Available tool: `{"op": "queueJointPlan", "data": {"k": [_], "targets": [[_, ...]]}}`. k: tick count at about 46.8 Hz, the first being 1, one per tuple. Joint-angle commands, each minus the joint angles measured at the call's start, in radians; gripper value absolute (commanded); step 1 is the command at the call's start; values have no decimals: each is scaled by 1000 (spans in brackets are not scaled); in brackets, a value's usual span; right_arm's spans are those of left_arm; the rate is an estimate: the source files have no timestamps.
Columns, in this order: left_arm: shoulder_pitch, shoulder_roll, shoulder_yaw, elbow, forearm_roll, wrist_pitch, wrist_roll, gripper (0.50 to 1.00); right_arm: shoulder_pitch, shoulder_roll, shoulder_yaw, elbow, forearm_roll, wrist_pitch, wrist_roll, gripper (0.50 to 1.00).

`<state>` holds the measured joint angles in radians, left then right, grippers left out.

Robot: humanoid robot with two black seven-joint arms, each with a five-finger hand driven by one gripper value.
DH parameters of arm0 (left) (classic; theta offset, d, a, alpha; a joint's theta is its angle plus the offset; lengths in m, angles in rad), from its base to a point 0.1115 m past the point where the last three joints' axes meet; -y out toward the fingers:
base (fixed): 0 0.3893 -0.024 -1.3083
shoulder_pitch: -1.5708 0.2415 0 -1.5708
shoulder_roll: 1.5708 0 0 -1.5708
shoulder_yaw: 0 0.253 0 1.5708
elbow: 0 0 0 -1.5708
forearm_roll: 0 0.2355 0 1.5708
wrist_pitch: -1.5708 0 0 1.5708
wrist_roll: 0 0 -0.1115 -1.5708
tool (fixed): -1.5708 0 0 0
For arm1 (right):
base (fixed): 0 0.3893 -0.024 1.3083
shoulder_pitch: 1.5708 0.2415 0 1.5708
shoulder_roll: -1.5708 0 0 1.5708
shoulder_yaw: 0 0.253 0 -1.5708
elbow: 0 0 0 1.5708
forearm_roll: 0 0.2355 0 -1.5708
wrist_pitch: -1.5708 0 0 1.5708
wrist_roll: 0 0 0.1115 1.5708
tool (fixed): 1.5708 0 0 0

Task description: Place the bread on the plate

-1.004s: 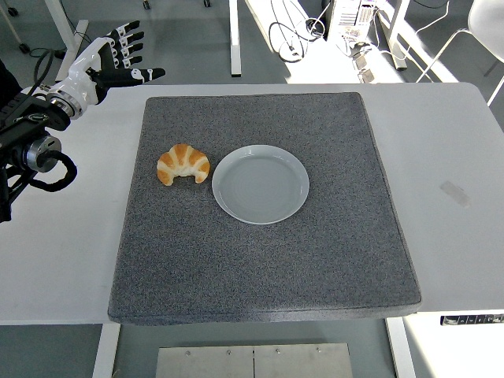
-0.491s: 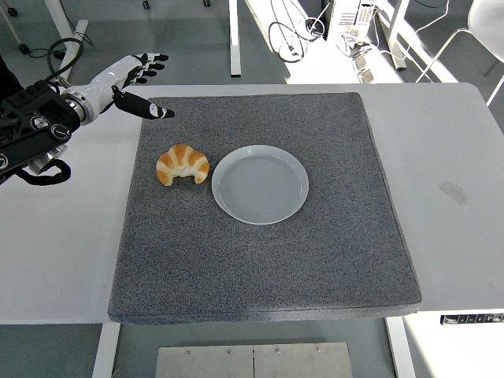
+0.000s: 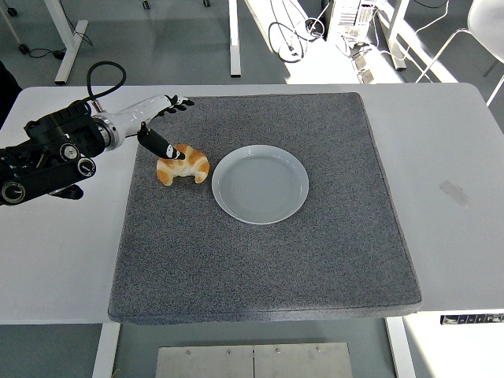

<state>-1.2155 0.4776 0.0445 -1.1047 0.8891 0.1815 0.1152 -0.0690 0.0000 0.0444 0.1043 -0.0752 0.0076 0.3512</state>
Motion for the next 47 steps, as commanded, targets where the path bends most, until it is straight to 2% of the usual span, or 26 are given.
{"op": "queueJointPlan", "data": {"k": [1, 15, 25, 41, 47], "targets": [[-4, -4, 0, 0, 1, -4, 29, 921, 0, 0, 0, 0, 0, 0, 0, 1000], [-30, -24, 2, 8, 14, -17, 78, 921, 0, 0, 0, 0, 0, 0, 0, 1000], [-39, -51, -8, 94, 4, -77, 78, 918, 0, 0, 0, 0, 0, 0, 0, 1000], [-35, -50, -11, 71, 4, -85, 77, 904, 0, 0, 0, 0, 0, 0, 0, 1000], [-33, -43, -3, 17, 10, -85, 80, 893, 0, 0, 0, 0, 0, 0, 0, 1000]]}}
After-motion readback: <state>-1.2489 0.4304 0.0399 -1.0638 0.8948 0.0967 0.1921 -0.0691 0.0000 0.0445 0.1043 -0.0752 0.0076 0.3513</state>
